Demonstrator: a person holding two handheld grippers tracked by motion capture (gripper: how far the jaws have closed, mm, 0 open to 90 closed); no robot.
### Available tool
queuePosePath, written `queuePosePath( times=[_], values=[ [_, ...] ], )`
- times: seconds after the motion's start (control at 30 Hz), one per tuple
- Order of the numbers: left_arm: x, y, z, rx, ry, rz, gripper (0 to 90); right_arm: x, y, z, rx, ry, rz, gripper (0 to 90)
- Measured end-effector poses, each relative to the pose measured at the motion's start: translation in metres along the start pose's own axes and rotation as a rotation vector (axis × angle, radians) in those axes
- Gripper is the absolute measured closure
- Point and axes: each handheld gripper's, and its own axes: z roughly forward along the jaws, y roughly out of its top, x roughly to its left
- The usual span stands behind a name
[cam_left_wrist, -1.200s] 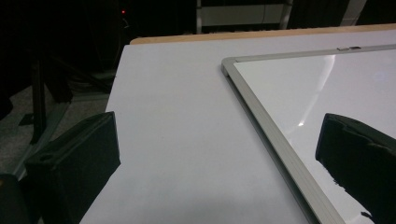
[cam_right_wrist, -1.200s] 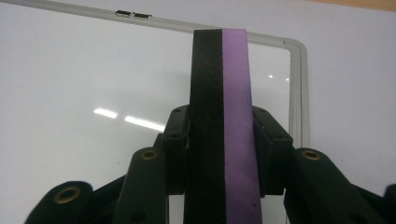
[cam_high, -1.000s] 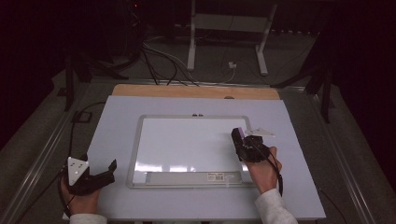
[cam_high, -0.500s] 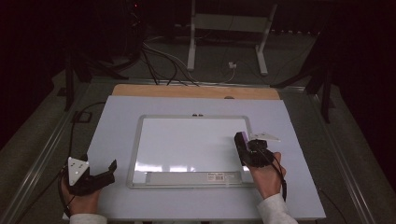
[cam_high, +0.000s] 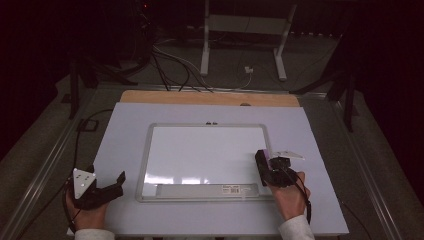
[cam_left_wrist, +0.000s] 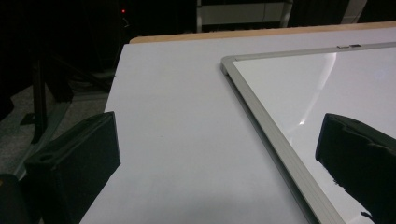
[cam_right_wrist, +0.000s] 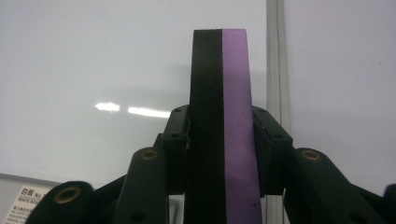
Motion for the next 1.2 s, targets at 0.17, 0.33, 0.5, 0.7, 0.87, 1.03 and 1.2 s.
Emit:
queuePosePath(
  times=[0.17, 0.33, 0.5, 0.7, 0.87, 1.03, 1.2],
  values=[
    [0.0, 0.0, 0.0, 0.001, 0.0, 0.0, 0.6, -0.004, -0.007, -0.003, 0.003, -0.006, 0.017, 63.4],
    [0.0, 0.0, 0.0, -0.001, 0.0, 0.0, 0.6, -0.005, -0.017, -0.003, 0.015, -0.016, 0.028, 63.5],
    [0.0, 0.0, 0.0, 0.0, -0.001, -0.001, 0.6, -0.004, -0.022, -0.001, 0.028, -0.031, 0.027, 63.5],
    [0.0, 0.0, 0.0, -0.002, -0.001, -0.001, 0.6, -0.002, -0.026, 0.0, 0.021, -0.05, 0.024, 63.6],
    [0.0, 0.0, -0.001, -0.002, 0.0, -0.002, 0.6, -0.001, -0.027, 0.002, 0.003, -0.08, 0.009, 63.6],
    [0.0, 0.0, -0.001, -0.002, 0.0, -0.002, 0.6, -0.002, -0.027, 0.002, -0.002, -0.094, 0.024, 63.6],
    [0.001, 0.0, -0.001, -0.002, 0.0, -0.003, 0.6, -0.002, -0.027, 0.003, -0.004, -0.094, 0.013, 62.8]
  ],
)
